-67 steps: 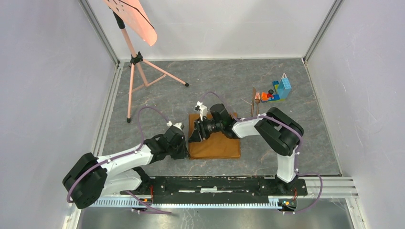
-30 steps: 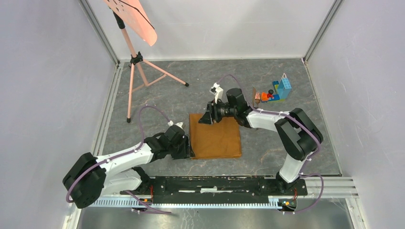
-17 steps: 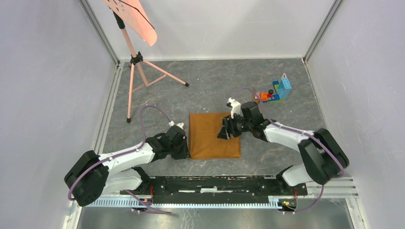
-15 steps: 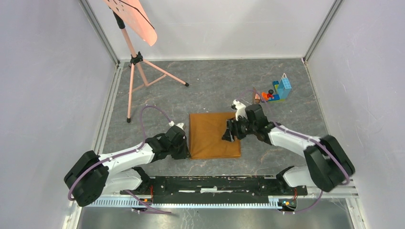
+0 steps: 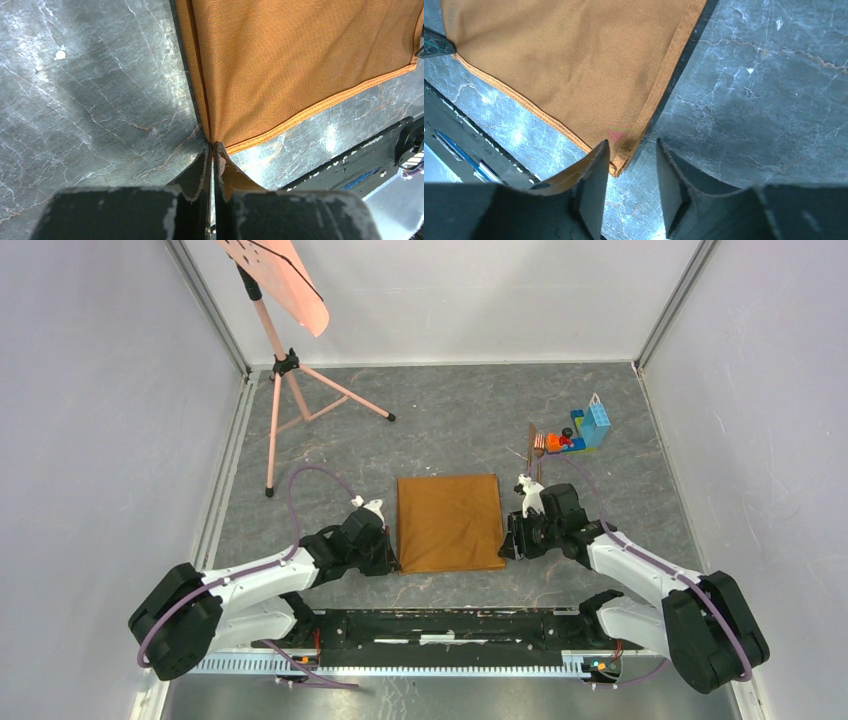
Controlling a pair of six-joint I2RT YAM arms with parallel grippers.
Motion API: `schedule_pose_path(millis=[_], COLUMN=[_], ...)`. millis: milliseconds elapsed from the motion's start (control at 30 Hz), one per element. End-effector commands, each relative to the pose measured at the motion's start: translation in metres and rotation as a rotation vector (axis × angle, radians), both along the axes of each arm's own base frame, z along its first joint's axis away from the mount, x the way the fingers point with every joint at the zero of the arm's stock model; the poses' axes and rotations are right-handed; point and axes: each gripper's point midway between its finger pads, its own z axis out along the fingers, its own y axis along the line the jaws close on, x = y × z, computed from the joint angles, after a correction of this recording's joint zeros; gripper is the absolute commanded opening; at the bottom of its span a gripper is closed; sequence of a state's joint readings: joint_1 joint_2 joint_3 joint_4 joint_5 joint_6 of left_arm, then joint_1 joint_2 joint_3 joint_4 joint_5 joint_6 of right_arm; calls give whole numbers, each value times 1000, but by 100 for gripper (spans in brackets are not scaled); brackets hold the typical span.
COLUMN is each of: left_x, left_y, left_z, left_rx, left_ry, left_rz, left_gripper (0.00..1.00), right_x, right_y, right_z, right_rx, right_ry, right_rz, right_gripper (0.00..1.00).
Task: Fold the napkin into a case and place the utensils inside
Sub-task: Pick up the top corner of the square-folded napkin from the center of the board.
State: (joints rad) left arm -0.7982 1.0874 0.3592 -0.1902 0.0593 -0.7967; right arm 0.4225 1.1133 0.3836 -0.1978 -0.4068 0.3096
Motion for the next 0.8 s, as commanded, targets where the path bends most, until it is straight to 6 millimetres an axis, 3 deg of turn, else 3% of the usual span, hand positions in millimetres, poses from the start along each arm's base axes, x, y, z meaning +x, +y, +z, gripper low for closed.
schedule_pose_path(millis=[0, 267, 767], left_x=[-11, -11, -13], left_y=[16, 15, 15], left_z=[-18, -18, -22], left_rx=[70, 59, 59], left_ry=[39, 40, 48], left_rz=[9, 11, 11], left_gripper=[4, 3, 2], right_x=[-15, -29, -25], right_y=[-2, 1, 11], right_z=[-9, -10, 5], right_rx=[10, 45, 112], right_ry=[61, 91, 66], right_rz=[6, 28, 37], right_gripper=[43, 36, 35])
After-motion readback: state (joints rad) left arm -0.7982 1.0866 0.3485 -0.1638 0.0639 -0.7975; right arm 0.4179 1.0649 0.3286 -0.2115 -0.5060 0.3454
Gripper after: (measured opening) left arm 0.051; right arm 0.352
